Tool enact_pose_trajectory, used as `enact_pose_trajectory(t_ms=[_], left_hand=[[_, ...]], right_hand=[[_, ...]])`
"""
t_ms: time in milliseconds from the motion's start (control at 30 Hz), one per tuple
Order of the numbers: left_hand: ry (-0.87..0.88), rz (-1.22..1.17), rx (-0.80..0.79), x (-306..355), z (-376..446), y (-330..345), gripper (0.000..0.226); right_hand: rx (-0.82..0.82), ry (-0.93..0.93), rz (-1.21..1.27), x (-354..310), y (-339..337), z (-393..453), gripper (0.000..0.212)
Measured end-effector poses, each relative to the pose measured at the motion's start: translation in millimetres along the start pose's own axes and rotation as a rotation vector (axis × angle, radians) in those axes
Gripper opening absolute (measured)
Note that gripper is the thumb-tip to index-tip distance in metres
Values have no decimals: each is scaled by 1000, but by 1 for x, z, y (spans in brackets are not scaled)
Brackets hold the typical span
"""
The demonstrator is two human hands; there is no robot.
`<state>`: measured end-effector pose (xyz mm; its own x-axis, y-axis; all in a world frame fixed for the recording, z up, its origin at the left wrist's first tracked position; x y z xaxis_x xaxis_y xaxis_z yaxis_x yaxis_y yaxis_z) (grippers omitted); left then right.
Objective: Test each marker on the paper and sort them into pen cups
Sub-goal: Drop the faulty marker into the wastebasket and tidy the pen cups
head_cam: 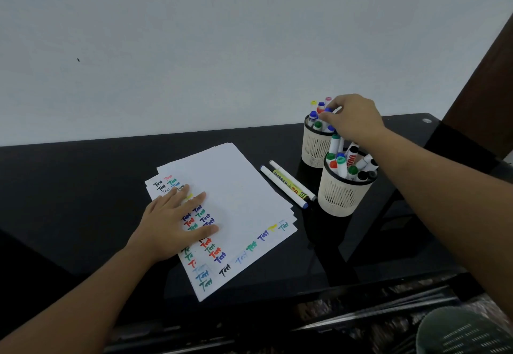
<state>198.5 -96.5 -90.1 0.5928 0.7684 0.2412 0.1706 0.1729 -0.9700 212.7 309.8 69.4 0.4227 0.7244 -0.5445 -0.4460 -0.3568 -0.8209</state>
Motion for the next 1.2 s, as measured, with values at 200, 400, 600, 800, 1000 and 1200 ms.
enact_pose_trajectory(t_ms=[200, 400, 600, 800, 1000, 1200], left_hand=[[1, 0, -1, 0, 0, 0, 101], [3, 5, 8, -2, 1, 1, 101], [4, -15, 20, 0, 0, 0, 103], [2, -22, 23, 2, 0, 0, 105], [9, -11, 23, 1, 0, -1, 104], [13, -18, 29, 1, -1, -1, 102]], right_hand=[[6, 18, -62, -5, -6, -2, 43], [152, -196, -25, -35, -9, -40, 34], [80, -365, 105, -74, 15, -101, 25], [-221, -236, -23, -52, 92, -116, 34], [-240, -75, -307, -12, 128, -100, 40], [-292, -11, -400, -4, 139, -88, 39]])
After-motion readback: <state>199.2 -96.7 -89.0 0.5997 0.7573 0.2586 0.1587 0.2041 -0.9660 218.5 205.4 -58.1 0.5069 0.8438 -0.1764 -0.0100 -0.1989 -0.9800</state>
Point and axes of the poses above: each hand's wrist, its own z-axis towards the middle knuckle, its own y-axis out of the palm, x = y × z, the point moved 1 cm from there along z, towards the middle knuckle, and after that the axes turned 12 degrees about y, right-handed, at the moved point
